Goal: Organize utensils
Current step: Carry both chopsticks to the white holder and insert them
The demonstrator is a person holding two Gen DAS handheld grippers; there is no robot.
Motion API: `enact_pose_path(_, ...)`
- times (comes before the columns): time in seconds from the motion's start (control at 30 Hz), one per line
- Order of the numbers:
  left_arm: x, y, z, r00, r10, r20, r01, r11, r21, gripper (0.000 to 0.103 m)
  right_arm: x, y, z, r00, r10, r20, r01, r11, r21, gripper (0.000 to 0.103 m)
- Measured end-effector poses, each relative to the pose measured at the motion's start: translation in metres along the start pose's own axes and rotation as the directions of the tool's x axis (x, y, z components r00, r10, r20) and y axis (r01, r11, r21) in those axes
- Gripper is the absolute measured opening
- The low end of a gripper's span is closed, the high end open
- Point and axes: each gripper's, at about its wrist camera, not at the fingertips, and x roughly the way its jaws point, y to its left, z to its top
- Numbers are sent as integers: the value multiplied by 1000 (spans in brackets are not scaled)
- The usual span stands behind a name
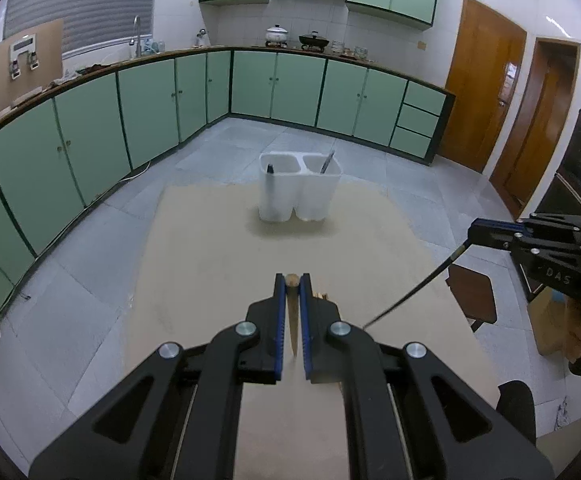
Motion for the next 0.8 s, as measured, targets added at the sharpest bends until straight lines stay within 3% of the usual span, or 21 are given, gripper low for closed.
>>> enact_pose_path(0.43,10,-10,90,1000,-19,4,18,997,80,6,-5,-33,83,999,-13,-37,14,999,44,6)
enact_pose_path(0.8,30,-12,191,992,9,124,-14,999,45,6,-8,-66,178,997,-69,47,64,993,104,6)
